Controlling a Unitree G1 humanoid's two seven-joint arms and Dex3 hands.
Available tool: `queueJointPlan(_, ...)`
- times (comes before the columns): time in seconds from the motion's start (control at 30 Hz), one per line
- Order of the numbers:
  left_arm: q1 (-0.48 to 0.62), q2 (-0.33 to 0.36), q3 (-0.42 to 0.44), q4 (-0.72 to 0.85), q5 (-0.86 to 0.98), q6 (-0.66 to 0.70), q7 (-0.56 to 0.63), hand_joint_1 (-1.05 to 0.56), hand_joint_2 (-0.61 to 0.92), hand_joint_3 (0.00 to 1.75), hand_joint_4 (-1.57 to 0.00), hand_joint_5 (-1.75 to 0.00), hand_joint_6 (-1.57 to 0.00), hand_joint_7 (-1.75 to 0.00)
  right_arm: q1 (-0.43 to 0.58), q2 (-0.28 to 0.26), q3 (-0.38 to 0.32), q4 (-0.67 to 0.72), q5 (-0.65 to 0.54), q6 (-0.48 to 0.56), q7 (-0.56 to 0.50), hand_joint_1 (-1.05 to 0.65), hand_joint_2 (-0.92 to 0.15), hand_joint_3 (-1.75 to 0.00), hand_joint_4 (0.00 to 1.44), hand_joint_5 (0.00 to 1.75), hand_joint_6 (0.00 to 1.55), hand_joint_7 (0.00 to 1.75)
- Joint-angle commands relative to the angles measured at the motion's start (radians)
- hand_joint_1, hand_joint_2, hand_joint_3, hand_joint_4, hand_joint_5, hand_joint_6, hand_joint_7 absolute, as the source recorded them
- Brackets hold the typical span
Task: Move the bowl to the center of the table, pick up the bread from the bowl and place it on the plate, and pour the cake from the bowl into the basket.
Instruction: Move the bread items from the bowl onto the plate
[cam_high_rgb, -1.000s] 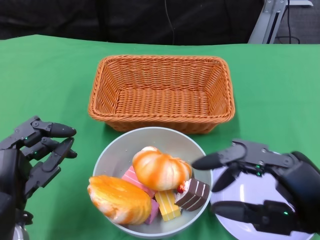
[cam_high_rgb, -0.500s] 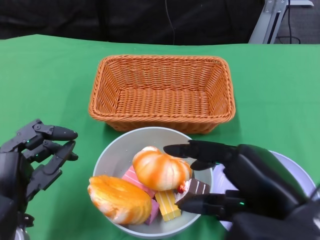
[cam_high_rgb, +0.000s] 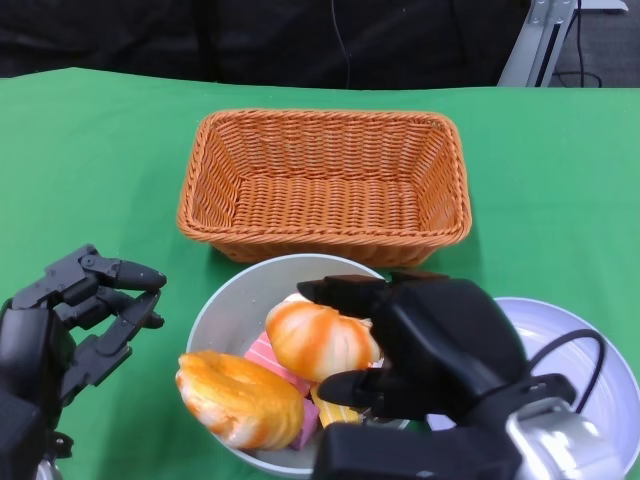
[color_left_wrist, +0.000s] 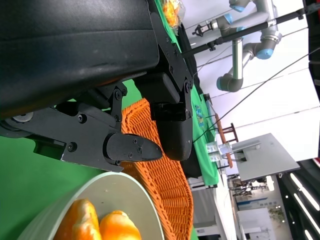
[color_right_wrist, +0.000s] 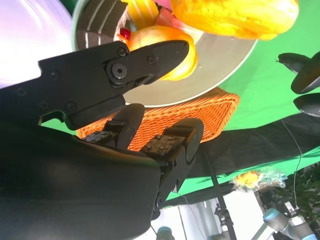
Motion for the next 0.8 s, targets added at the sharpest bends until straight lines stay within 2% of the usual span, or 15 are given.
queueJointPlan(0.03,0.0,0.014,0.002,0.006,0.0,-0.024,0.001,-0.17,0.92,0.27,-0.75,-1.33,-0.83,-0.97,-0.023,0.004,0.013,0.061,-0.054,-0.035,-0.028,-0.76,-0.92,-0.07,0.49,0.41,0.54,0.02)
queueJointPlan(0.3,0.002,0.013,-0.002,-0.001,-0.011,-0.017,-0.003,-0.17,0.92,0.28,-0.76,-1.34,-0.83,-0.98,-0.053,0.009,0.045,0.168,-0.164,-0.078,-0.019,-0.8,-0.92,-0.11,0.47,0.33,0.5,0.0)
queueJointPlan(0.47,0.002,0.018,-0.007,0.007,-0.022,-0.03,-0.018,-0.17,0.92,0.28,-0.76,-1.35,-0.82,-0.99,-0.082,0.009,0.082,0.243,-0.29,-0.076,0.03,-0.81,-0.92,-0.12,0.44,0.29,0.45,0.0)
queueJointPlan(0.57,0.003,0.018,-0.008,0.007,-0.035,-0.026,-0.03,-0.18,0.92,0.27,-0.76,-1.37,-0.82,-0.99,-0.091,0.012,0.094,0.295,-0.34,-0.082,0.012,-0.8,-0.92,-0.11,0.43,0.26,0.41,0.0)
queueJointPlan(0.8,0.007,0.019,-0.01,0.004,-0.036,-0.027,-0.036,-0.19,0.92,0.24,-0.75,-1.38,-0.82,-0.99,-0.095,0.032,0.092,0.367,-0.378,-0.087,-0.063,-0.77,-0.92,-0.14,0.42,0.22,0.38,0.01)
